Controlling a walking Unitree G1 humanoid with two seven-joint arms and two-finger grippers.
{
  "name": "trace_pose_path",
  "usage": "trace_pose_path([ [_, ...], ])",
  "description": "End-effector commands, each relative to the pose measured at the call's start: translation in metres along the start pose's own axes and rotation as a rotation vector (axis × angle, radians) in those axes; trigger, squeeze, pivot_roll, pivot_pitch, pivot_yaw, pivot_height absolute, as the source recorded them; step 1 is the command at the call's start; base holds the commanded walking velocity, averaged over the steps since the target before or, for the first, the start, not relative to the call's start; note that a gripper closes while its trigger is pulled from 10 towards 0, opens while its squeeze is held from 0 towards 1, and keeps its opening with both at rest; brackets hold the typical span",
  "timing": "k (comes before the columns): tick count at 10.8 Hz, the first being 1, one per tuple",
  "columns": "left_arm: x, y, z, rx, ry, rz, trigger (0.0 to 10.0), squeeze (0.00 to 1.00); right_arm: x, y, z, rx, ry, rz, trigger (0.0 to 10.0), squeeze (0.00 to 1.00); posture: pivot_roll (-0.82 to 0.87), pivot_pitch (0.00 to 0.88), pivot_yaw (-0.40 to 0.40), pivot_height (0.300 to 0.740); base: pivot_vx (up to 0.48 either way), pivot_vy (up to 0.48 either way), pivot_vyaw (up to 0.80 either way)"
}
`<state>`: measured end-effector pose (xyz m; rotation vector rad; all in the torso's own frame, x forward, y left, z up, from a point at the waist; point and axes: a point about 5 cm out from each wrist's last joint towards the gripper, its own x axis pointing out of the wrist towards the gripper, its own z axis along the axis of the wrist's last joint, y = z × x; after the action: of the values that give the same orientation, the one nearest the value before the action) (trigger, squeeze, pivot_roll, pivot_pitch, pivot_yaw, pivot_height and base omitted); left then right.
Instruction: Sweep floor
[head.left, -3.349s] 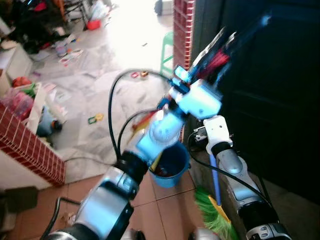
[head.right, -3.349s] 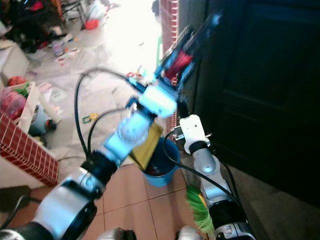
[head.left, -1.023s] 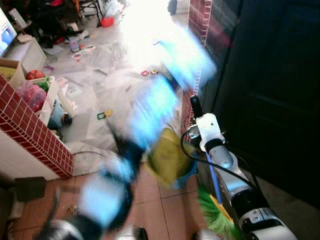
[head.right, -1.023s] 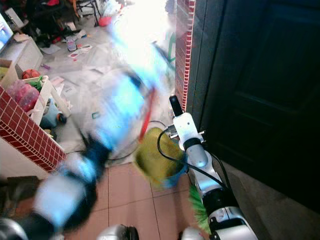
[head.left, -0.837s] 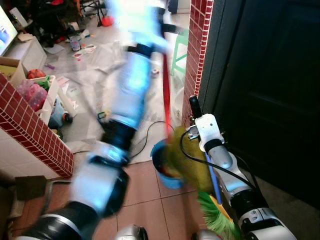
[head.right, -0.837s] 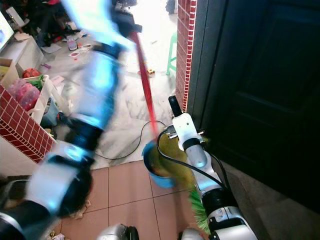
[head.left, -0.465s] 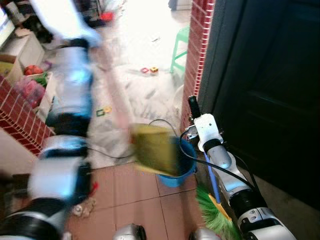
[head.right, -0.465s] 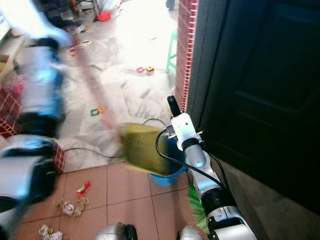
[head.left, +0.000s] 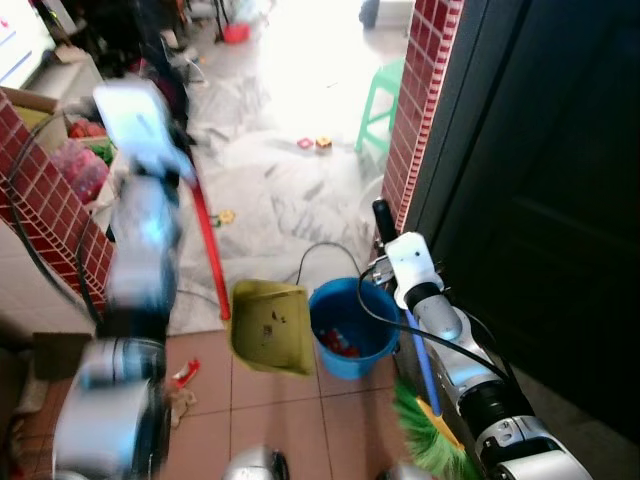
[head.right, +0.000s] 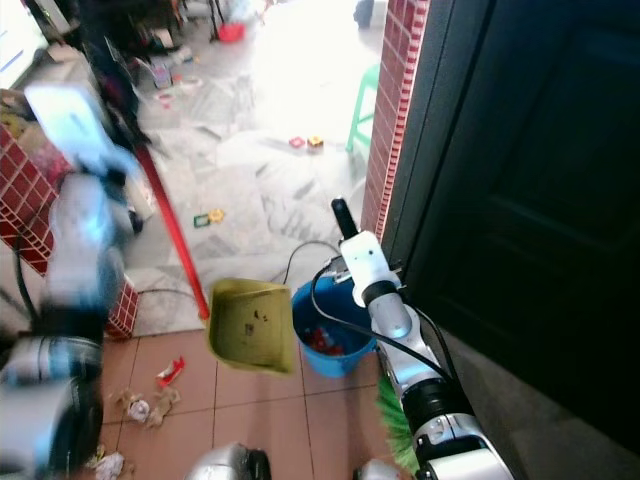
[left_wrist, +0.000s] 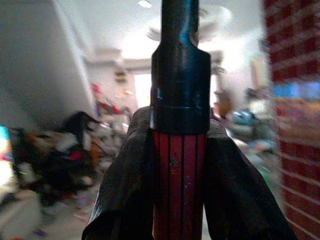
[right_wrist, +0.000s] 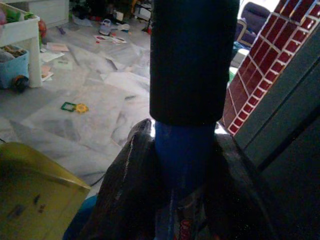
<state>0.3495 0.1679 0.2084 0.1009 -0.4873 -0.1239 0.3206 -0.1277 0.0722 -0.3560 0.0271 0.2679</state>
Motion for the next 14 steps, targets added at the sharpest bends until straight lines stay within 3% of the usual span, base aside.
trace_pose_path([
  [1,-0.017,-0.008,-0.028,0.021,0.148,-0.069,10.0,0.0,0.002,-0.002,0.005,-0.025,-0.03,0.005,10.0,0.0,-0.08,0.0,0.017,0.74,0.0,0.0,0.0],
  [2,-0.028,-0.01,-0.03,0.048,0.144,-0.051,10.0,0.0,0.001,-0.001,0.004,-0.023,-0.028,0.008,10.0,0.0,-0.09,0.0,0.018,0.74,0.0,0.0,0.0],
  [3,-0.031,-0.011,-0.021,0.119,0.067,0.008,10.0,0.0,-0.001,0.0,0.003,-0.02,-0.027,0.008,10.0,0.0,-0.09,0.0,0.016,0.74,0.0,0.0,0.0],
  [4,-0.035,-0.009,-0.016,0.117,0.059,0.081,10.0,0.0,-0.001,0.0,0.002,-0.018,-0.024,0.011,10.0,0.0,-0.1,0.0,0.012,0.74,0.0,0.0,0.0],
  [5,-0.039,-0.002,-0.014,0.125,0.058,0.148,10.0,0.0,-0.002,0.0,0.002,-0.017,-0.023,0.012,10.0,0.0,-0.1,0.0,0.009,0.74,0.0,0.0,0.0],
  [6,-0.041,0.015,0.0,0.127,0.029,0.28,10.0,0.0,-0.003,-0.001,0.001,-0.018,-0.021,0.011,10.0,0.0,-0.1,0.0,0.005,0.74,0.0,0.0,0.0],
  [9,-0.025,0.039,0.057,0.284,-0.169,0.436,10.0,0.0,-0.002,0.002,0.0,-0.014,-0.017,0.015,10.0,0.0,-0.08,0.0,0.008,0.74,0.0,0.0,0.0],
  [10,-0.013,0.041,0.076,0.319,-0.239,0.44,10.0,0.0,-0.002,0.003,0.001,-0.011,-0.02,0.012,10.0,0.0,-0.09,0.0,0.016,0.74,0.0,0.0,0.0],
  [11,-0.01,0.04,0.082,0.328,-0.244,0.45,10.0,0.0,-0.002,0.003,0.001,-0.01,-0.021,0.01,10.0,0.0,-0.09,0.0,0.018,0.74,0.0,0.0,0.0],
  [12,-0.01,0.037,0.073,0.354,-0.203,0.421,10.0,0.0,-0.003,0.002,0.0,-0.008,-0.021,0.005,10.0,0.0,-0.09,0.0,0.023,0.74,0.0,0.0,0.0],
  [14,-0.022,0.03,0.03,0.298,0.002,0.441,10.0,0.0,-0.003,0.003,0.0,-0.005,-0.021,0.003,10.0,0.0,-0.09,0.0,0.026,0.74,0.0,0.0,0.0],
])
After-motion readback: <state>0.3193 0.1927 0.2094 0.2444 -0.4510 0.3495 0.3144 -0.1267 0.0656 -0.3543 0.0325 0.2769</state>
